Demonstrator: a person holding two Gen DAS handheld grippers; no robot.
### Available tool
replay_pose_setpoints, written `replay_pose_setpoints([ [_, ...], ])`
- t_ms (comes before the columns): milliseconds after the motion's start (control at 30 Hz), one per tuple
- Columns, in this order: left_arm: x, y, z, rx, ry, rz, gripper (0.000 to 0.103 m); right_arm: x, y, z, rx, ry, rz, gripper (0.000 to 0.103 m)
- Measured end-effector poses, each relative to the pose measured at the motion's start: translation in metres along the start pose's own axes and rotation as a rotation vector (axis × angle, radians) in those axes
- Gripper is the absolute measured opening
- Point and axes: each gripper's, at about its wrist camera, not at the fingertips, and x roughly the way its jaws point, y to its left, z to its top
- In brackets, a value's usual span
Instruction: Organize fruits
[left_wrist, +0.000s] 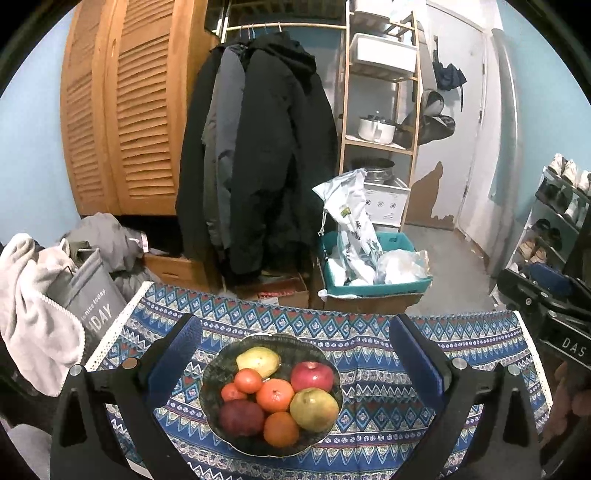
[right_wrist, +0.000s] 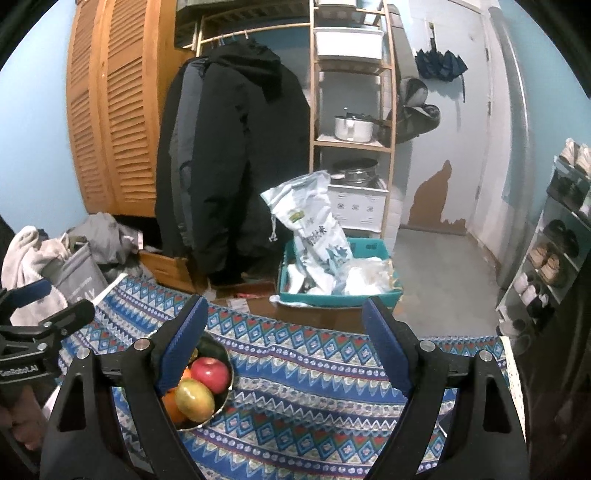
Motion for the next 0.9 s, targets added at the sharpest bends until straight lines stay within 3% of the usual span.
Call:
replay_pose_setpoints([
  [900, 0.002, -0.002, 0.005, 0.015, -0.003, 0.044, 0.102, 0.014, -0.003, -0.007, 0.002, 0.032, -0.017, 0.085],
])
